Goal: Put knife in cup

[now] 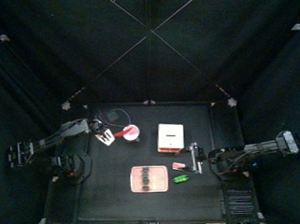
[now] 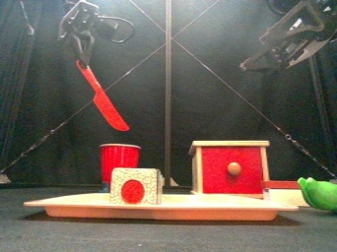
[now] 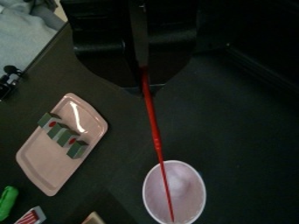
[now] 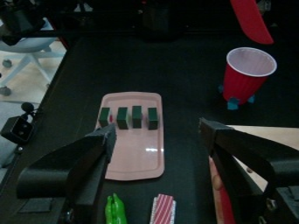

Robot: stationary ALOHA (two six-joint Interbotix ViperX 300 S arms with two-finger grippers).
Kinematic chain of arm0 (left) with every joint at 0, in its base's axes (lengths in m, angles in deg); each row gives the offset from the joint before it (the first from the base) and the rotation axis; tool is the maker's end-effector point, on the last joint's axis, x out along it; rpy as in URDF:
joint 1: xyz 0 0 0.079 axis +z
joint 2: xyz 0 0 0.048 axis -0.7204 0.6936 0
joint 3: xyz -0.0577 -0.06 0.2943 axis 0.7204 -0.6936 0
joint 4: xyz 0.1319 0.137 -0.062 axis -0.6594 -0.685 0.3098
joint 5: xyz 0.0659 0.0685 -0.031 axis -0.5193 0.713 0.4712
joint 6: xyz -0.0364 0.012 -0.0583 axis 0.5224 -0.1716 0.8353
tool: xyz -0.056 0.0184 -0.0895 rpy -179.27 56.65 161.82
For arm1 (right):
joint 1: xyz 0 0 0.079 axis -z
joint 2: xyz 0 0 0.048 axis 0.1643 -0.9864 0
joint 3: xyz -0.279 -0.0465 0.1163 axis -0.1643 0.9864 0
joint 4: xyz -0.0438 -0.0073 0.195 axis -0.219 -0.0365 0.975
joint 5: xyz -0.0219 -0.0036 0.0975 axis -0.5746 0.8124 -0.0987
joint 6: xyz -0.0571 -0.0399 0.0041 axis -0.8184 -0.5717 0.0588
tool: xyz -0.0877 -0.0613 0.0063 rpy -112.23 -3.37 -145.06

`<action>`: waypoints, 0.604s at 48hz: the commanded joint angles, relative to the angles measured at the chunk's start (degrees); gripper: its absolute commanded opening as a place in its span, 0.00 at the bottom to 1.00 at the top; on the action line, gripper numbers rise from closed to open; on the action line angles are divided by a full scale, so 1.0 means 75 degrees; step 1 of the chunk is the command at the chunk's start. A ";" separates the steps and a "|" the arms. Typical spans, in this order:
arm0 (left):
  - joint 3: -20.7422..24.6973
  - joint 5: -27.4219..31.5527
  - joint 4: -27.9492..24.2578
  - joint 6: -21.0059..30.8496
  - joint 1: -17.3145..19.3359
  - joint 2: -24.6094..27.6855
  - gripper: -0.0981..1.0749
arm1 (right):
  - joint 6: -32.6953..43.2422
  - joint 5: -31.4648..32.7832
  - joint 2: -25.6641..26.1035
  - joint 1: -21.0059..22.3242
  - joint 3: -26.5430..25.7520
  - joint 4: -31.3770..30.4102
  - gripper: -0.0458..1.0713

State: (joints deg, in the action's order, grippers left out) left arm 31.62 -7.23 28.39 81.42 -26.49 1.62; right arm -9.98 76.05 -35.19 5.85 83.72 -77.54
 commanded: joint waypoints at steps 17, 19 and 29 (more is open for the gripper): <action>0.0281 0.0176 0.0129 -0.0105 0.0199 0.0680 0.36 | 0.0012 -0.0059 0.0000 0.0035 -0.0035 0.0070 0.97; 0.0281 0.0176 0.0129 -0.0152 0.0246 0.0738 0.36 | 0.0012 -0.0059 0.0000 0.0035 -0.0035 0.0070 0.97; 0.0164 0.0164 0.0187 -0.0363 0.0363 0.1113 0.36 | 0.0012 -0.0059 0.0000 0.0035 -0.0023 0.0070 0.97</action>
State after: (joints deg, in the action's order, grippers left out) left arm 32.32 -5.74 29.62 78.95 -24.20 9.00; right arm -9.98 75.96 -35.28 5.94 84.07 -77.10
